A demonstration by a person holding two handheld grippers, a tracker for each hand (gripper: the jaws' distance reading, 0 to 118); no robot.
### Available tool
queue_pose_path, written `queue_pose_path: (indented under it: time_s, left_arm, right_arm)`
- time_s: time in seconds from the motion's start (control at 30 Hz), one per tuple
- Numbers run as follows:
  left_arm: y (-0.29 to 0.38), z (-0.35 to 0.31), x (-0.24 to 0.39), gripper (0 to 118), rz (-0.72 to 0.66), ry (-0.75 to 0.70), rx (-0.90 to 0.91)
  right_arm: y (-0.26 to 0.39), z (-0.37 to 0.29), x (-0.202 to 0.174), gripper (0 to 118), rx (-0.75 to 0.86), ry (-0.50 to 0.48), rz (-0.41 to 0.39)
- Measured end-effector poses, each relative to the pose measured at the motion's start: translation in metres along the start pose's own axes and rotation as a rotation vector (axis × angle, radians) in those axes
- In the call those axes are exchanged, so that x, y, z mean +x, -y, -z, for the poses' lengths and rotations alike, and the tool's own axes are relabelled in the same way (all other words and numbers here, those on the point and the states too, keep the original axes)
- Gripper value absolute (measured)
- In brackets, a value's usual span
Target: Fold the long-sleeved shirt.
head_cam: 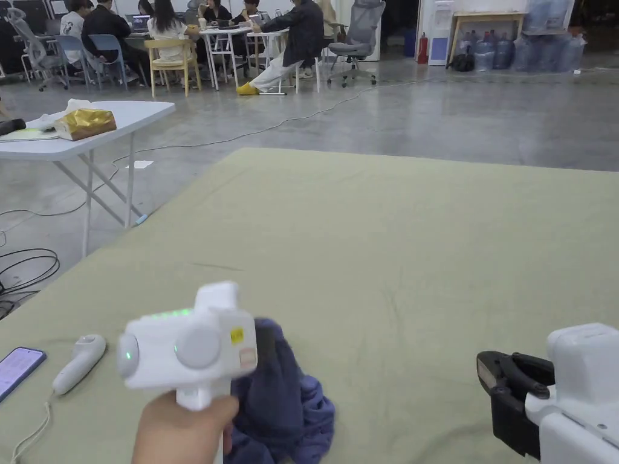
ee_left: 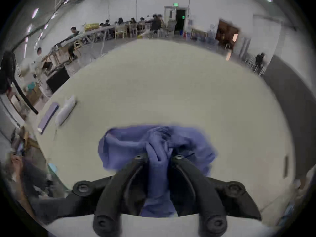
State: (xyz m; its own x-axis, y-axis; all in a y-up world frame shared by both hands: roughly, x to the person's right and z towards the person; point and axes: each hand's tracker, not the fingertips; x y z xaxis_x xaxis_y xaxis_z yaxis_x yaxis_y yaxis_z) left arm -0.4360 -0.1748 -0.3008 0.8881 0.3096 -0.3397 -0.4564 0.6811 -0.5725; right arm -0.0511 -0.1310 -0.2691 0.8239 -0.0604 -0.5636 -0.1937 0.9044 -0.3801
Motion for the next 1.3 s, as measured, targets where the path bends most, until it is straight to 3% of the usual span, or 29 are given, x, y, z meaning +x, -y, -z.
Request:
queue_pose_path:
  time_s: [0.1,0.3,0.43,0.6,0.7,0.8,1.0,1.17,1.2,1.23,1.3]
  left_arm:
    - [-0.054,-0.066,0.067,12,0.154,0.081,0.224]
    - [-0.134,-0.15,0.177,11,0.246,0.303,0.378]
    - [-0.152,-0.186,0.246,11,0.289,0.364,0.455]
    - [-0.111,-0.195,0.316,11,0.341,0.46,0.438]
    - [-0.064,-0.158,0.347,11,0.356,0.463,0.336]
    - [-0.015,-0.077,0.372,11,0.378,0.461,0.119]
    - [0.152,0.06,0.388,11,0.38,0.376,-0.288]
    - [0.23,0.128,0.374,11,0.177,0.39,-0.591]
    - [0.229,0.129,0.374,19,0.172,0.39,-0.597]
    - [0.222,0.127,0.372,42,0.185,0.393,-0.571]
    - [0.196,0.103,0.366,109,0.184,0.464,-0.448]
  right_arm:
    - [-0.01,-0.021,0.013,0,0.042,0.005,0.028]
    - [-0.038,-0.076,0.048,0,0.165,0.012,0.125]
    - [-0.056,-0.109,0.079,0,0.119,-0.042,0.184]
    - [-0.057,-0.154,0.094,0,0.248,0.163,0.093]
    - [-0.05,-0.172,0.11,0,0.274,0.19,0.136]
    - [-0.038,-0.18,0.123,0,0.268,0.223,0.157]
    - [0.002,-0.173,0.14,0,0.166,0.274,0.178]
    - [0.03,-0.167,0.156,0,0.086,0.286,0.242]
    - [0.033,-0.167,0.157,0,0.084,0.286,0.244]
    - [0.034,-0.167,0.16,0,0.084,0.286,0.246]
    - [0.035,-0.168,0.162,0,0.093,0.287,0.251]
